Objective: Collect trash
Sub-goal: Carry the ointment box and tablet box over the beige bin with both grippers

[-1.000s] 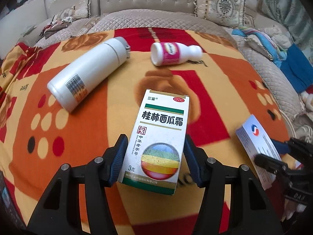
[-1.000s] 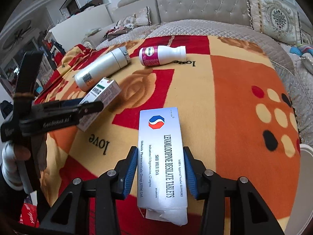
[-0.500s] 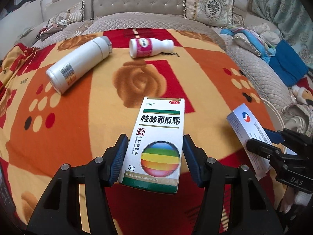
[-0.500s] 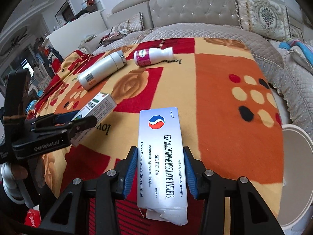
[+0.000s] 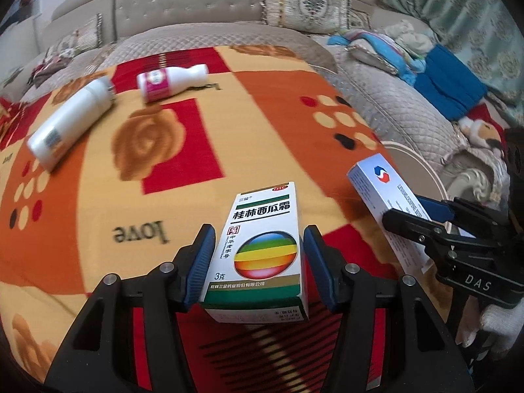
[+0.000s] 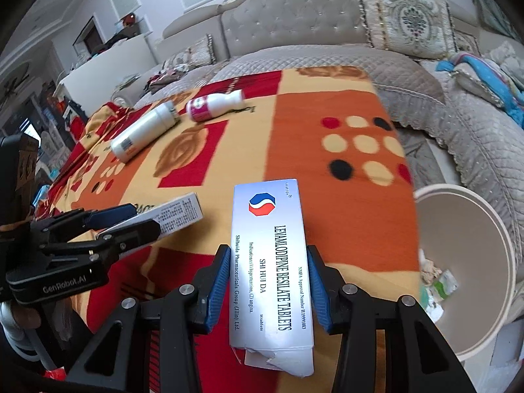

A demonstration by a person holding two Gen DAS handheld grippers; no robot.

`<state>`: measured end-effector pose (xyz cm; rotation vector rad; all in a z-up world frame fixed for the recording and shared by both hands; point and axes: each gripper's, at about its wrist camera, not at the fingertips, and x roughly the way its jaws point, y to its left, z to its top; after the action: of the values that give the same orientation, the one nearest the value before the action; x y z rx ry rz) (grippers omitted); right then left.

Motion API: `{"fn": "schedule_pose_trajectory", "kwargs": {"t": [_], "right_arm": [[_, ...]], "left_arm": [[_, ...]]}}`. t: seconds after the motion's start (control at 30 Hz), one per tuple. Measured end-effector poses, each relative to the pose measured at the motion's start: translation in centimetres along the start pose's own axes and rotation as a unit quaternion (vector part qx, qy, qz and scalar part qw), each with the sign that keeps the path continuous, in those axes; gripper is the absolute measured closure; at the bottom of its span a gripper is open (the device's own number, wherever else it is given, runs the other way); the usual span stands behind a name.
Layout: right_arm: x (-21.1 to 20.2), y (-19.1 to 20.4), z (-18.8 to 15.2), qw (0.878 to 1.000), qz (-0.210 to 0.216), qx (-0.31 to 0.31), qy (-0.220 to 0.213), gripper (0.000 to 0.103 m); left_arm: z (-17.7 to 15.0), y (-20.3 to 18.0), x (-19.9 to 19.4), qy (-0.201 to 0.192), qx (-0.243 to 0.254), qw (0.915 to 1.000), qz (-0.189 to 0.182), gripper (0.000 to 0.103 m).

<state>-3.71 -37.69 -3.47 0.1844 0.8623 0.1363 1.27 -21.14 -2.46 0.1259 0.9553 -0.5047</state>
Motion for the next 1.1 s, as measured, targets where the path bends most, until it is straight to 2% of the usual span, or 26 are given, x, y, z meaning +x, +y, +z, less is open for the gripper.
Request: {"fn": "schedule_pose_trajectory", "kwargs": {"t": [0.27,0.37,0.57,0.77,1.1], "right_arm": [[-1.2,-2.7,-0.9,1.000,-0.009,0.018,-0.004,0.059],[-1.5,-3.5,-1.2,1.000,-0.009,0.027,-0.005,0.059],[-1.6,-4.3,-1.8,0.999,-0.005,0.036,-0.003,0.059],[-1.8,-4.7,-1.9,0.999,-0.007,0.035,-0.005,0.059],[-3.3,-7.0,-1.9,0.998,-0.022,0.050,-0.019,0.059]], "left_arm": [[0.0,-2.9,0.8,0.009,0.023,0.9997,-0.008,0.049],[-0.2,-3.3,1.7,0.030,0.031,0.9990,-0.013,0.049],[-0.4,-2.7,4.0,0.065,-0.009,0.9975,-0.028,0.049],[-0.4,-3.6,4.4,0.053,0.001,0.9985,-0.014,0.051],[0.9,-6.4,3.3,0.026,0.028,0.9988,-0.032,0.051]]}}
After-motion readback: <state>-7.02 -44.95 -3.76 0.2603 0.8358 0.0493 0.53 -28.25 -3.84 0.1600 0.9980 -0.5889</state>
